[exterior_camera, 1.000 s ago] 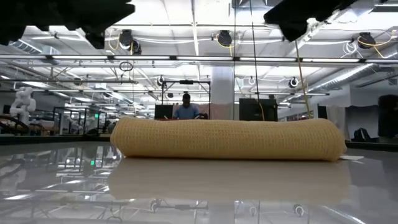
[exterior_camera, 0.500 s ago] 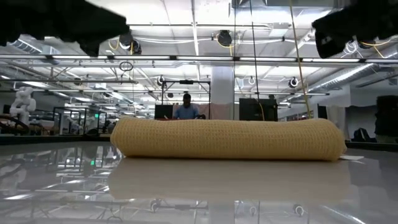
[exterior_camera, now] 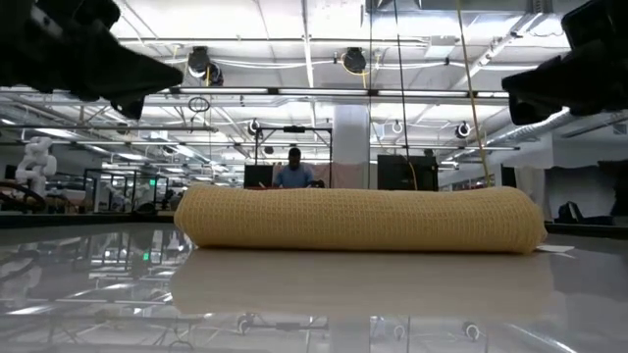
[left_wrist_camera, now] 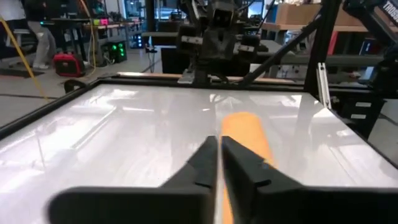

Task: Roll towel into tight, uniform cylinder
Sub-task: Return to Home Position

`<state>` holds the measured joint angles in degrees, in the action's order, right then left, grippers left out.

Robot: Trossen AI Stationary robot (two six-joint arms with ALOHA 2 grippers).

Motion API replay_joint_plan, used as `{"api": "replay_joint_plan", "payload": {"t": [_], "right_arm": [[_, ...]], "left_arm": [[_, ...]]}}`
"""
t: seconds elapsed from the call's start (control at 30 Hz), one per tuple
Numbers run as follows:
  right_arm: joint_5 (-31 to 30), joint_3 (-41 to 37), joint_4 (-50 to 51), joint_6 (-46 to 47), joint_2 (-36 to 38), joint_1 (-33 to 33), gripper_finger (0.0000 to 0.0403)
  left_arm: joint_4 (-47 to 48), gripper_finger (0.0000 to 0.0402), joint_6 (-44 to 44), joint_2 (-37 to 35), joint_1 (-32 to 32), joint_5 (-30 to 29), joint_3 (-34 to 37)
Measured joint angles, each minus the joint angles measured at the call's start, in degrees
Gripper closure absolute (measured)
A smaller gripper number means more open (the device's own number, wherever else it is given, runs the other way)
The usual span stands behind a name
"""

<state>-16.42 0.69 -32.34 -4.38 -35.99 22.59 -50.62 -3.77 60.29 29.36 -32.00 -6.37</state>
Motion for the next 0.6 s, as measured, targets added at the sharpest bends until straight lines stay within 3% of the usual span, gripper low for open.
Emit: {"api": "replay_joint_plan", "payload": {"t": [0.07,0.2,0.6], "right_arm": [[1.23,0.09,-0.95,-1.21,0.00,-0.02,0.0401],[4.87,0.09,-4.04,-4.23,0.00,0.01,0.0401],[4.56,0.11,-5.25,-10.73,0.09,-2.14,0.0401]], "left_arm": [[-1.60,0.0392,-0.26,0.01,0.00,0.00,1.56],[-6.90,0.0391,0.03,-0.02,0.02,0.00,4.57],[-6.85,0.0398,3.04,-1.12,1.57,0.23,6.01]]}}
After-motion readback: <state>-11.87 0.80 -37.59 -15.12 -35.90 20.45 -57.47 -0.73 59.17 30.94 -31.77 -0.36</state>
